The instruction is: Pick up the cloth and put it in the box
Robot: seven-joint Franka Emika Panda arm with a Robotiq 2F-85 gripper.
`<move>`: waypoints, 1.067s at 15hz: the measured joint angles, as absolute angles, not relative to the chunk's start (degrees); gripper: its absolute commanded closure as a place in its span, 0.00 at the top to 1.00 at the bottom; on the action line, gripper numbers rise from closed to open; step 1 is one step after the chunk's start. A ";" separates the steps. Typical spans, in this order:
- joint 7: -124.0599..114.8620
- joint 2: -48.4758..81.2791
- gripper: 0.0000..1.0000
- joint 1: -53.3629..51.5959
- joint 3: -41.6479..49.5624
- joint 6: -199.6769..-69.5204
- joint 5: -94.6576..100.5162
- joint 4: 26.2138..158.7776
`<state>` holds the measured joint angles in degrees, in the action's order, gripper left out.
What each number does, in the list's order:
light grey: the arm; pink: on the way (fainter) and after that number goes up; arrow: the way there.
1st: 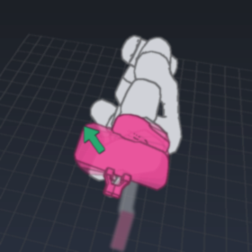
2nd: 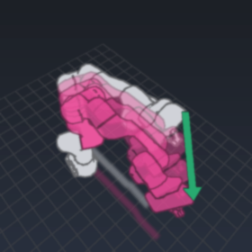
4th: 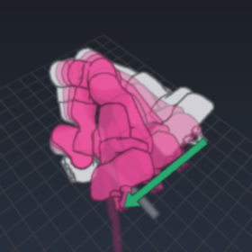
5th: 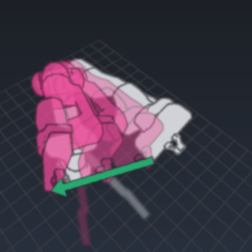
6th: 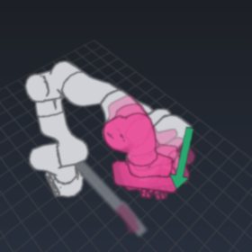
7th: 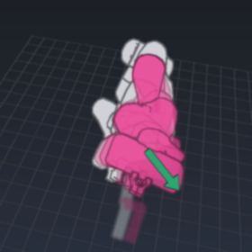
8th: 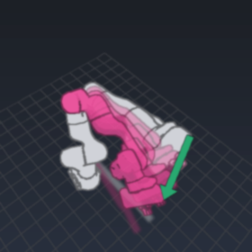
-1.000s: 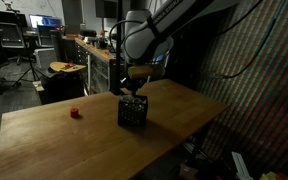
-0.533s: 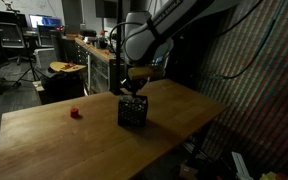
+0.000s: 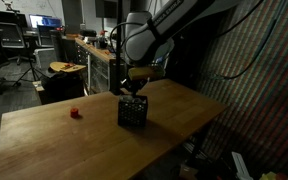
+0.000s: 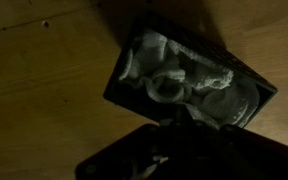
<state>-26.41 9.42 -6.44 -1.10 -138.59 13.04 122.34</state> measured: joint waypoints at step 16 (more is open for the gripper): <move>-26.41 6.16 0.01 -6.77 -1.78 -138.91 13.06 126.59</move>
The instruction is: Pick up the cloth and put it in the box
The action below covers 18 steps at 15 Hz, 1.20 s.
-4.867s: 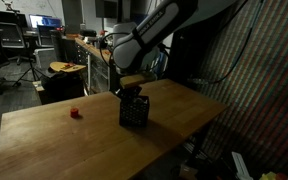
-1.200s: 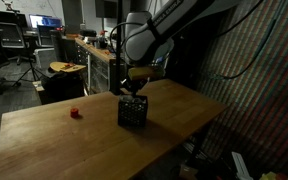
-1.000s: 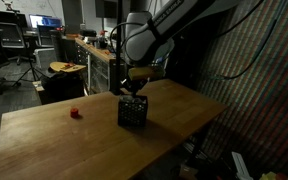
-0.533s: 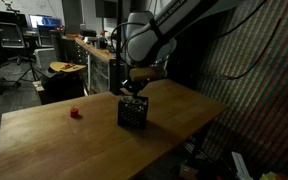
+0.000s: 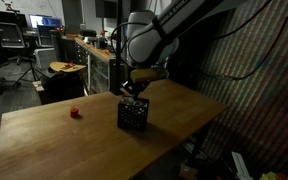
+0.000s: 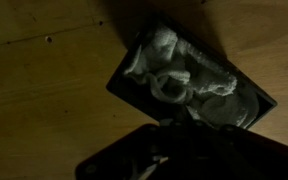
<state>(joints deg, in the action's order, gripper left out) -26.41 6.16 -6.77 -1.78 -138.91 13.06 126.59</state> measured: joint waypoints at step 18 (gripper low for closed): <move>-26.41 5.90 0.01 -7.49 -3.09 -139.36 13.55 127.01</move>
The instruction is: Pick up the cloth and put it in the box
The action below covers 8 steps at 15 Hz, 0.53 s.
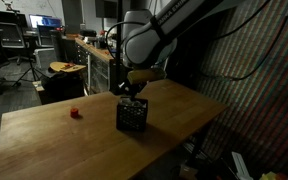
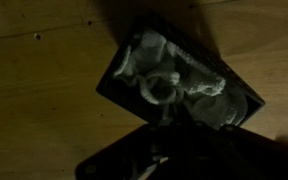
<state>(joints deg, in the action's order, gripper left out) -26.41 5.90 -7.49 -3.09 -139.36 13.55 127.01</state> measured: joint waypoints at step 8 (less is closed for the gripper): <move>-26.57 8.05 0.01 -7.49 -3.14 -140.98 13.39 128.10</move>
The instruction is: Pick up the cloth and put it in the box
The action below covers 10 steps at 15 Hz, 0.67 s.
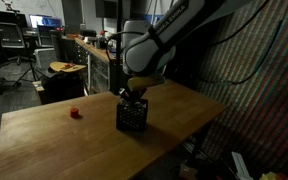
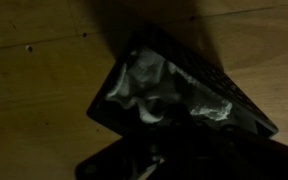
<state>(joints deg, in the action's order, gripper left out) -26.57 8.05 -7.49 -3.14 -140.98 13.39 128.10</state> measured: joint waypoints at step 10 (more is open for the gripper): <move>-26.84 11.47 0.02 -7.44 -2.10 -142.67 11.78 128.35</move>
<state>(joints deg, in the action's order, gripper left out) -26.84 11.47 -7.44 -2.10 -142.67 11.78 128.35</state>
